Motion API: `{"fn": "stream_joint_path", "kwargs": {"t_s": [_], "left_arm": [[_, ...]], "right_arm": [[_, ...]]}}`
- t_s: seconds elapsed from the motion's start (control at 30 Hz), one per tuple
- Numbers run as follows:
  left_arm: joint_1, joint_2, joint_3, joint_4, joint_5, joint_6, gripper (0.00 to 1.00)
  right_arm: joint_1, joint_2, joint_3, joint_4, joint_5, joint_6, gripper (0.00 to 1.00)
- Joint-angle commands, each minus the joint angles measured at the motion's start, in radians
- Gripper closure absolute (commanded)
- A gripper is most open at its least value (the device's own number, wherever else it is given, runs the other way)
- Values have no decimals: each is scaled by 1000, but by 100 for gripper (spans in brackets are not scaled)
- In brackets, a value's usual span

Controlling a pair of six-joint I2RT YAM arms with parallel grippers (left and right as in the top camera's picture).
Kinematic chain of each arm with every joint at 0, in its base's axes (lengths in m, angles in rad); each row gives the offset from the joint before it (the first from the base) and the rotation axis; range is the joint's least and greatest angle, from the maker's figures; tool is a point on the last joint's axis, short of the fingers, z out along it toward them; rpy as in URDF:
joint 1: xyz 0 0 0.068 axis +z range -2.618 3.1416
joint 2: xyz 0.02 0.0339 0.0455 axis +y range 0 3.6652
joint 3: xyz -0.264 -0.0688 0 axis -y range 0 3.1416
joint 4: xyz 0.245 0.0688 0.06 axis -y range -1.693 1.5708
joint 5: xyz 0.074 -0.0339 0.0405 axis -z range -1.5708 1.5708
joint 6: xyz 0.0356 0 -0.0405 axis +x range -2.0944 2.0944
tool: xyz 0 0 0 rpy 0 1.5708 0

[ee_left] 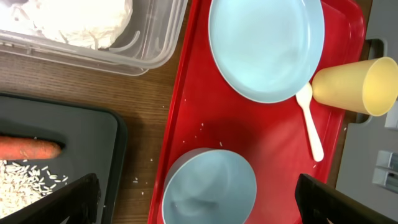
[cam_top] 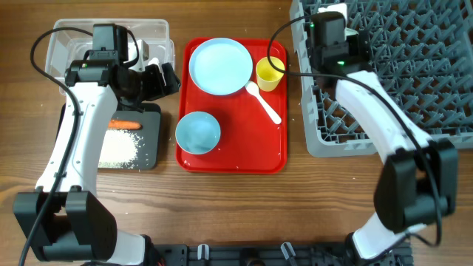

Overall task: Sort waste into correct bins and load items into the dishwasher rack
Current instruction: 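Move the right gripper back and grasp the light-blue bowl's rim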

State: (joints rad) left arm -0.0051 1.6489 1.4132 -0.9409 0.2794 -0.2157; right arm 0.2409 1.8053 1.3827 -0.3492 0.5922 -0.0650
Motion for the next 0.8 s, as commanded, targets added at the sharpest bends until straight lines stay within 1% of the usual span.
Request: {"fn": "stream_joint_path", "kwargs": {"t_s": [0.0, 0.03, 0.07, 0.1, 0.13, 0.23, 0.27, 0.3, 0.33, 0.37, 0.4, 0.43, 0.47, 0.53, 0.57, 0.63, 0.67, 0.73, 0.77], "left_arm": [[3, -16, 6, 2, 11, -2, 0], [3, -16, 6, 2, 11, -2, 0], [3, -16, 6, 2, 11, -2, 0], [3, -16, 6, 2, 11, -2, 0], [3, -16, 6, 2, 11, -2, 0], [3, -16, 6, 2, 11, -2, 0], [3, -16, 6, 2, 11, -2, 0], [3, -16, 6, 2, 11, -2, 0], [3, -16, 6, 2, 11, -2, 0], [3, -16, 6, 2, 11, -2, 0], [3, -16, 6, 2, 11, -2, 0], [3, -16, 6, 2, 11, -2, 0], [3, -16, 6, 2, 11, -2, 0], [3, -16, 6, 2, 11, -2, 0], [3, -16, 6, 2, 11, -2, 0], [3, -16, 6, 2, 11, -2, 0], [3, -16, 6, 2, 11, -2, 0], [3, -16, 6, 2, 11, -2, 0], [3, -16, 6, 2, 11, -2, 0]], "right_arm": [[4, -114, 3, -121, -451, 188, 0], [4, -135, 3, -148, -688, 253, 0], [6, -137, 3, -153, -910, 277, 0], [21, -126, 0, -151, -1069, 278, 1], [51, -109, -2, -166, -1112, 278, 3], [169, -44, -2, -217, -1083, 279, 5], [210, -16, -2, -218, -1076, 309, 10], [245, 8, -2, -218, -1046, 421, 12], [270, 29, -2, -216, -1033, 502, 13], [306, 61, -2, -204, -1025, 594, 17], [338, 93, -2, -203, -985, 660, 18], [358, 116, -2, -217, -953, 688, 21], [371, 131, -2, -235, -932, 709, 26], [410, 169, -2, -253, -877, 776, 27], [416, 171, -2, -251, -872, 784, 28], [425, 172, -2, -250, -849, 810, 36], [429, 183, -2, -248, -845, 845, 44], [447, 202, -2, -239, -846, 862, 46], [447, 202, -2, -239, -846, 863, 52]]}}
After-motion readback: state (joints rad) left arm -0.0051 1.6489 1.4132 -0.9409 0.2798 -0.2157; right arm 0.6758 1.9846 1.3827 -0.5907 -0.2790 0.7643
